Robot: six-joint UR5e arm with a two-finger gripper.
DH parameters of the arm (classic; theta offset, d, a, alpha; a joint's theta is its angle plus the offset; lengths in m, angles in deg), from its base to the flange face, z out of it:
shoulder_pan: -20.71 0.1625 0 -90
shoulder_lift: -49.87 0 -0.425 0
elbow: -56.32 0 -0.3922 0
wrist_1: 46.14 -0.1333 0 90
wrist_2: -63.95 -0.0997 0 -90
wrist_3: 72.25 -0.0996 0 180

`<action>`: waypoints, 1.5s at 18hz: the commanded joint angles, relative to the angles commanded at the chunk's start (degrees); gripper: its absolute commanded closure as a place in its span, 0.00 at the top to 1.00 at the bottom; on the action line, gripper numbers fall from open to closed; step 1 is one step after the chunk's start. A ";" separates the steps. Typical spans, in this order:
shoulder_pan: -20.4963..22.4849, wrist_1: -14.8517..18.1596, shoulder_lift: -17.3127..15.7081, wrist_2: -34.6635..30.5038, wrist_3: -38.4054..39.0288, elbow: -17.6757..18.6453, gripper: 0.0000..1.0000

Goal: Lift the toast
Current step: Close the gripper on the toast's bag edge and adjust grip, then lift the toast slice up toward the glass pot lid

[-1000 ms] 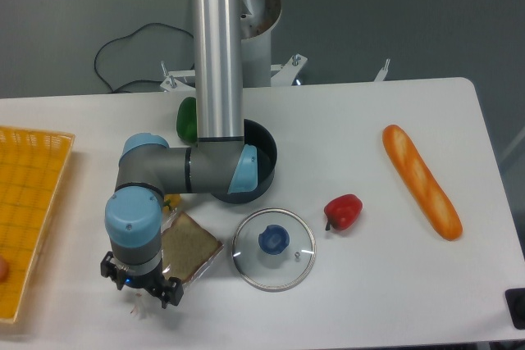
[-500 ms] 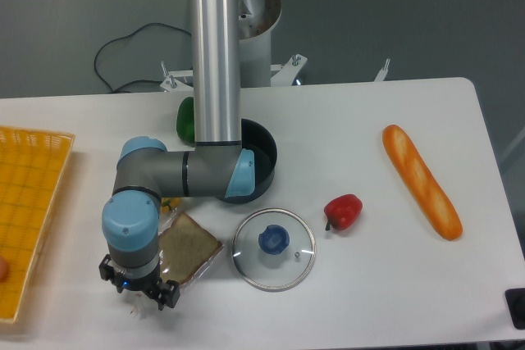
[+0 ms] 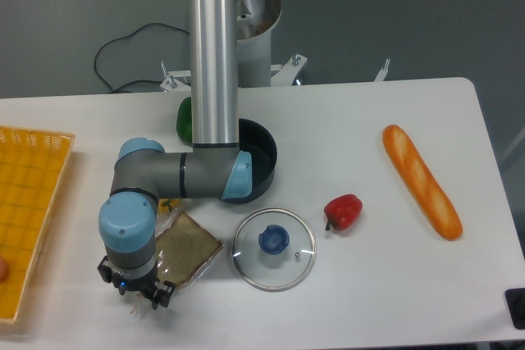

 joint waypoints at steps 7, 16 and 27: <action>0.00 0.00 0.00 0.00 0.52 0.09 0.46; 0.17 0.00 -0.35 0.17 1.32 -0.26 0.04; 4.48 0.26 -7.38 4.13 0.97 -1.93 0.03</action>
